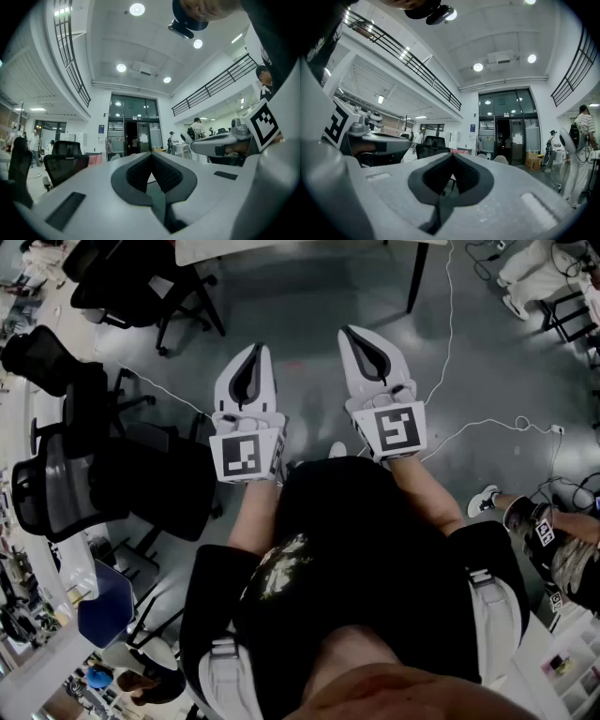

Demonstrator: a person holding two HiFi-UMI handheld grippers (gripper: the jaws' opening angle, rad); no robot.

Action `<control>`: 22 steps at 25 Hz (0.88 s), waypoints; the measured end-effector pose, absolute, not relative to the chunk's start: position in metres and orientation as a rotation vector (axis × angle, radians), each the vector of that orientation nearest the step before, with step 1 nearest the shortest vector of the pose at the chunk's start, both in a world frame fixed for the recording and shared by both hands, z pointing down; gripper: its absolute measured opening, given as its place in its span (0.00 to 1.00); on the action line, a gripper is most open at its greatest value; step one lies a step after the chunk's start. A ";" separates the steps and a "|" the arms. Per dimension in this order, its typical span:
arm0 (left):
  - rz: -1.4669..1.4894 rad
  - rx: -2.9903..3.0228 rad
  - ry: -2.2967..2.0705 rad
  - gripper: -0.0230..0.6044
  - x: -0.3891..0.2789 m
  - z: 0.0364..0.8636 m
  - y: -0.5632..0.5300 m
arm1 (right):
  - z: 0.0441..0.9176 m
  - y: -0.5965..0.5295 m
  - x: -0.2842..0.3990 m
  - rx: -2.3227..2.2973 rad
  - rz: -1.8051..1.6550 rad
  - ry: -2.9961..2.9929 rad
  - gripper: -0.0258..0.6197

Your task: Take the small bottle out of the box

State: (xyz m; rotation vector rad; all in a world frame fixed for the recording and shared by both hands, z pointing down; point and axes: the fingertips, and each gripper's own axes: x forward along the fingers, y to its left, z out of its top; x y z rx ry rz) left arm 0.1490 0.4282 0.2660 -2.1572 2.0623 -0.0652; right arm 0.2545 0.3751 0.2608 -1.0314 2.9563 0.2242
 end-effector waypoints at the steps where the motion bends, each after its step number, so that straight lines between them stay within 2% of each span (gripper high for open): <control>1: -0.075 -2.162 2.064 0.06 0.150 0.267 0.427 | 0.262 0.375 0.254 -1.022 0.226 2.957 0.03; 8: -0.104 -2.194 2.087 0.06 0.153 0.276 0.418 | 0.277 0.372 0.254 -1.012 0.198 2.960 0.03; 18: -0.054 -2.283 2.027 0.06 0.197 0.267 0.402 | 0.272 0.362 0.281 -1.013 0.191 2.947 0.03; 22: -0.023 -2.265 2.086 0.06 0.190 0.268 0.407 | 0.270 0.366 0.278 -0.937 0.221 2.953 0.03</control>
